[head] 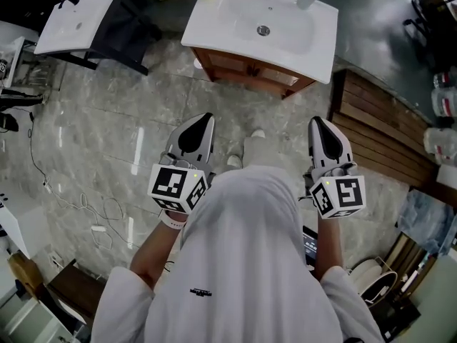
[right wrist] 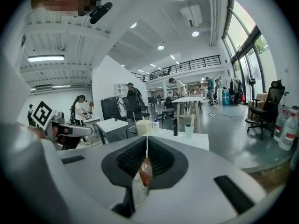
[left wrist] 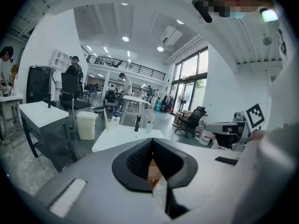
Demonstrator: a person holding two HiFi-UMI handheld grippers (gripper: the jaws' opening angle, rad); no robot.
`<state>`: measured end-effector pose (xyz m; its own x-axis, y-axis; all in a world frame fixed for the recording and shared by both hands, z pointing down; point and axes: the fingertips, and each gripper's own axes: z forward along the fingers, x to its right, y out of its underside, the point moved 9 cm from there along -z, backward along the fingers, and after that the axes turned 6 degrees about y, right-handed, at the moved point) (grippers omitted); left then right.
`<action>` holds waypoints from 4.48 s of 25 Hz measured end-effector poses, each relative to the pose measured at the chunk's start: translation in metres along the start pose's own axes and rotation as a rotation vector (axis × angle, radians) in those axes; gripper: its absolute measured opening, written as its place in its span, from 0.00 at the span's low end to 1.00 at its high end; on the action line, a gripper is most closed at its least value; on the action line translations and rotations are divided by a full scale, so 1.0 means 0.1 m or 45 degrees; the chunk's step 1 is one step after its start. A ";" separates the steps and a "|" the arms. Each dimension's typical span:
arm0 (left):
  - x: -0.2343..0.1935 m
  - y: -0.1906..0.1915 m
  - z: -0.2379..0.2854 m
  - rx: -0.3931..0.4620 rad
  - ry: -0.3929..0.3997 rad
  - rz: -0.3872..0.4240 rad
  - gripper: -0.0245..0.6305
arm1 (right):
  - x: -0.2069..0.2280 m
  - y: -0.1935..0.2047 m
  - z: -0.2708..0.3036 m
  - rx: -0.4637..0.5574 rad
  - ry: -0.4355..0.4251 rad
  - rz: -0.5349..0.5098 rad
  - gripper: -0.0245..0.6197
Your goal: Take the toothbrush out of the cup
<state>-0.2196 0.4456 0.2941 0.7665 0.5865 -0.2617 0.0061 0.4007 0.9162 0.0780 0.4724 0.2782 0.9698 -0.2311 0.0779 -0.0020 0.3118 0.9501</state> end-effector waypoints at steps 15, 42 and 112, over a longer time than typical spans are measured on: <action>-1.26 -0.89 2.01 -0.083 0.019 -0.005 0.05 | 0.86 -0.56 2.21 -0.021 -0.003 0.054 0.05; -2.14 -1.71 3.30 -0.110 0.008 -0.049 0.05 | 1.45 -1.26 3.76 0.021 0.038 0.099 0.05; -4.01 -1.39 3.96 -0.104 -0.382 -0.238 0.05 | 0.63 -1.27 5.34 -0.166 -0.231 0.032 0.05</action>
<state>-0.2736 -0.1240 0.3915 0.9113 0.2702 -0.3107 0.1221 0.5433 0.8306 0.0093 -0.0740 0.3241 0.9102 -0.3798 0.1652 0.0172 0.4332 0.9012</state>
